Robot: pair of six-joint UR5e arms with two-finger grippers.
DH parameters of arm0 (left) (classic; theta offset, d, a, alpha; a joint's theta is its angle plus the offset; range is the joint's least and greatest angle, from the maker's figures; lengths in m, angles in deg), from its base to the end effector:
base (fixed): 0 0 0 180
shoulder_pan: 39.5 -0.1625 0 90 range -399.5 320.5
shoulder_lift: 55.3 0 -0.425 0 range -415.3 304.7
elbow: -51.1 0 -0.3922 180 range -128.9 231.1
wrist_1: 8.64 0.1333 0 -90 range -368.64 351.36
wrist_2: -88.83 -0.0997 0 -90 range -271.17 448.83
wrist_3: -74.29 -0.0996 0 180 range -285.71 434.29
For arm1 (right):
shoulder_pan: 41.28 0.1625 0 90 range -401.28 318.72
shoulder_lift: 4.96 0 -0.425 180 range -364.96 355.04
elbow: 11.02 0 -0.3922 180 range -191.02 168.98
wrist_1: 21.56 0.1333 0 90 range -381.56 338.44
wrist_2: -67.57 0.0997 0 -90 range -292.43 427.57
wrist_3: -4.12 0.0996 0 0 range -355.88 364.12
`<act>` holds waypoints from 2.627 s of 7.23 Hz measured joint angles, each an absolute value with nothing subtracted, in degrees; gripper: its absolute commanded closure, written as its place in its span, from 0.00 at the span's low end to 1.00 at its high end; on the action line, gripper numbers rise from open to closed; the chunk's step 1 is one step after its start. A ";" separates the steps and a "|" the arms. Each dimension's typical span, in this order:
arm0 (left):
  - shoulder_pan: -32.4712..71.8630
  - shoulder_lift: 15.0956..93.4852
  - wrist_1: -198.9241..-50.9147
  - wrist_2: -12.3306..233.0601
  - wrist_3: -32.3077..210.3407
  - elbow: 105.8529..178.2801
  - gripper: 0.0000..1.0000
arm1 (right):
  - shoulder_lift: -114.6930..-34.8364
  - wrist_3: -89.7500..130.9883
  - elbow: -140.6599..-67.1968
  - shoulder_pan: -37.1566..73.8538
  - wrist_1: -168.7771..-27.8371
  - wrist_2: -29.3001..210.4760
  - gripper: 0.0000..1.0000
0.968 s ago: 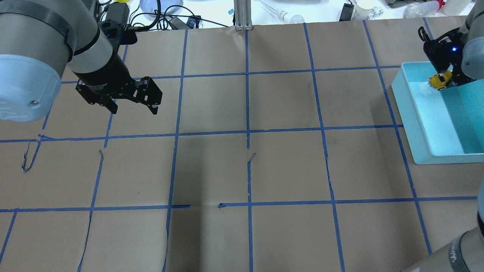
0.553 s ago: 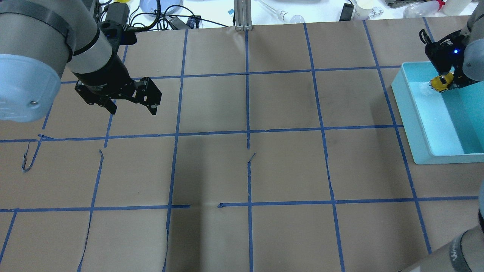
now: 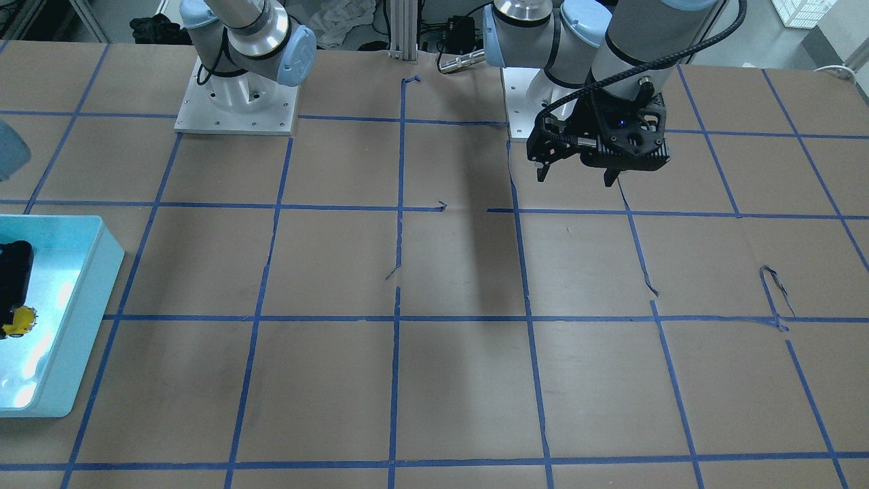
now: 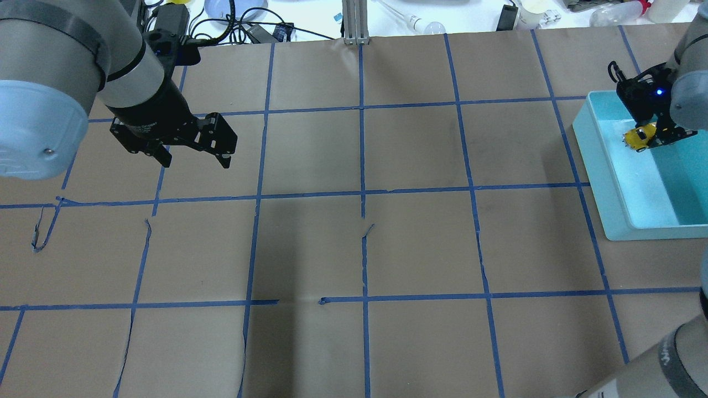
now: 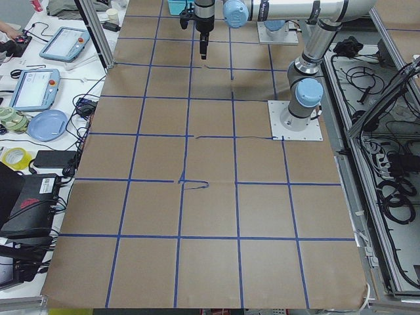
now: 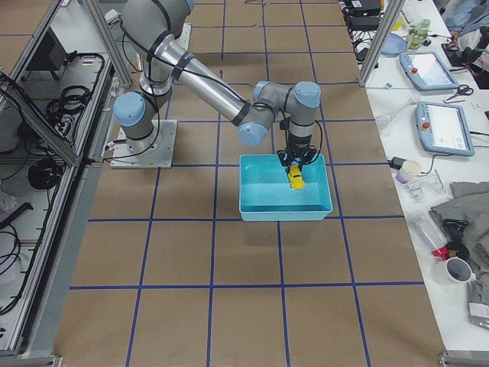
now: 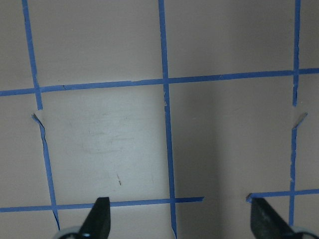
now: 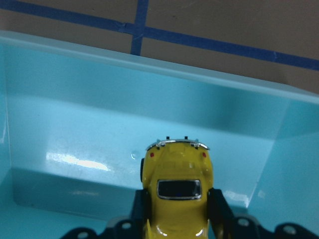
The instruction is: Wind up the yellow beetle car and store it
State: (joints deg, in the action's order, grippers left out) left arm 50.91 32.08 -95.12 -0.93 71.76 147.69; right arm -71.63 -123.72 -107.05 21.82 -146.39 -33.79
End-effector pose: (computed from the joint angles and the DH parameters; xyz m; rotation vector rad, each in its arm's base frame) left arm -0.1371 -0.4698 0.4595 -0.0805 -3.1362 -0.0122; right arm -0.1785 -0.6032 0.2728 2.3005 -1.9168 -0.2593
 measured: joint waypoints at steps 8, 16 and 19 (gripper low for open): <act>51.08 31.75 -94.88 -0.60 71.86 147.55 0.00 | -69.01 -123.15 -109.93 20.77 -149.61 -34.33 0.00; 51.11 31.51 -95.05 -1.07 71.30 147.73 0.00 | -83.48 -112.16 -96.39 21.81 -128.64 -31.18 0.00; 51.12 31.50 -95.08 -1.20 71.30 147.77 0.00 | -87.59 -104.67 -92.80 22.52 -119.80 -31.15 0.00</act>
State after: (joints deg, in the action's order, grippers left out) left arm 51.12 31.50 -95.08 -1.20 71.30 147.77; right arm -87.59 -104.67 -92.80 22.52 -119.80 -31.15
